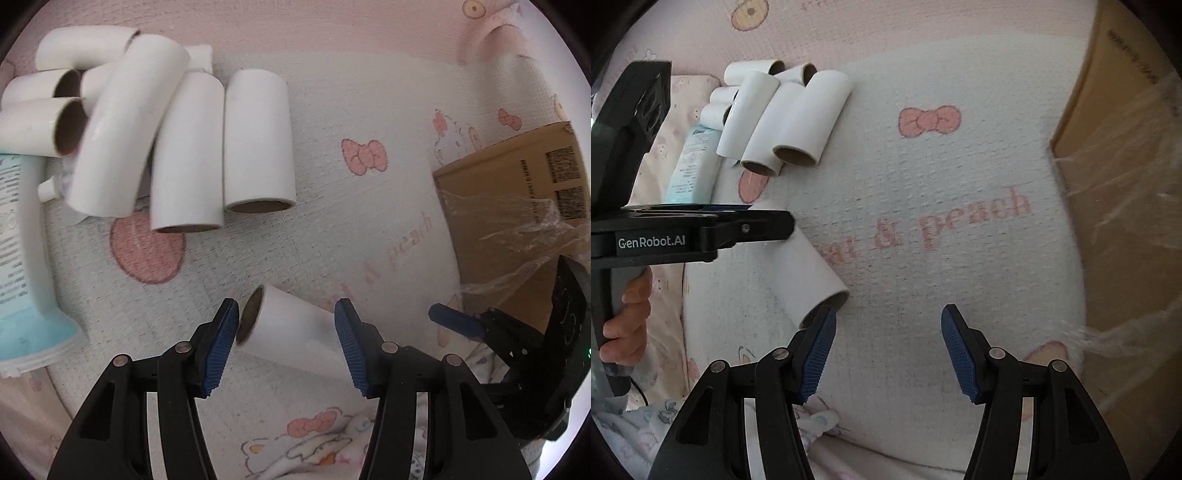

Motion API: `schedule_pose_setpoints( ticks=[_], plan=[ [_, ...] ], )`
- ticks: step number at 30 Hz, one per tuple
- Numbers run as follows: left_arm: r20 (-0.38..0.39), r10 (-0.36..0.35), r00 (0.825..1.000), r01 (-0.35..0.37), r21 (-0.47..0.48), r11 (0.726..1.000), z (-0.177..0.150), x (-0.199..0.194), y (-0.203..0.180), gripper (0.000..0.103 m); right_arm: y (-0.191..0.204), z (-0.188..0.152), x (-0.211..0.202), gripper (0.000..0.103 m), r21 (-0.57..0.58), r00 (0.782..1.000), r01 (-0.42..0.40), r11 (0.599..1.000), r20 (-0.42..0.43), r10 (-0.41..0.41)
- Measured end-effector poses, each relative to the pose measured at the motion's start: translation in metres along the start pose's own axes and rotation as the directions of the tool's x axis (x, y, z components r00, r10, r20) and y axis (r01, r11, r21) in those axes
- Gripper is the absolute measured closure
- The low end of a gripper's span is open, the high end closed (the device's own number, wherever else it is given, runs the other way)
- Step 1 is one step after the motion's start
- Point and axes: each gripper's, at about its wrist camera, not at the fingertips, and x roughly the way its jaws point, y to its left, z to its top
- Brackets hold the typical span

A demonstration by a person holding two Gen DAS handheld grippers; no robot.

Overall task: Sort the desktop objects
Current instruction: 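Position the left gripper around a lone white paper tube, then close the left gripper on the white tube and lift it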

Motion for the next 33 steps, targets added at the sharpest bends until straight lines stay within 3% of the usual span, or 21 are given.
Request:
schedule_pose_setpoints(
  ticks=[6, 11, 14, 16, 18, 22, 26, 33],
  plan=[
    [0.069, 0.053, 0.996, -0.052, -0.011, 0.999, -0.011, -0.027, 0.008, 0.046, 0.006, 0.000, -0.010, 0.046, 0.003, 0.998, -0.036, 0.999, 0.044, 0.035],
    [0.068, 0.064, 0.996, -0.062, -0.032, 0.998, -0.031, -0.034, 0.017, 0.049, 0.025, 0.001, -0.007, 0.046, -0.061, 0.997, -0.063, 0.996, 0.047, 0.066],
    [0.035, 0.031, 0.999, -0.028, -0.076, 0.997, -0.041, -0.024, 0.024, 0.049, 0.040, -0.001, -0.004, 0.046, -0.129, 0.997, -0.050, 0.990, 0.057, 0.058],
    [0.009, -0.029, 1.000, 0.030, -0.141, 0.989, -0.046, -0.013, 0.030, 0.049, 0.049, 0.000, -0.002, 0.046, -0.170, 0.992, -0.074, 0.983, 0.087, 0.090],
    [0.005, -0.091, 0.996, 0.090, -0.214, 0.973, -0.048, -0.006, 0.037, 0.054, 0.055, 0.002, 0.001, 0.046, -0.192, 0.986, -0.117, 0.975, 0.098, 0.137],
    [0.027, -0.196, 0.980, 0.195, -0.296, 0.935, -0.042, 0.001, 0.045, 0.054, 0.057, 0.001, 0.012, 0.047, -0.210, 0.989, -0.115, 0.971, 0.070, 0.132],
    [0.019, -0.236, 0.972, 0.231, -0.291, 0.928, -0.033, 0.009, 0.042, 0.054, 0.052, 0.001, 0.019, 0.047, -0.188, 0.989, -0.128, 0.974, 0.056, 0.140],
    [0.033, -0.216, 0.976, 0.218, -0.215, 0.952, -0.018, 0.016, 0.020, 0.054, 0.037, 0.006, 0.033, 0.050, -0.118, 0.984, -0.167, 0.979, 0.039, 0.172]
  ],
)
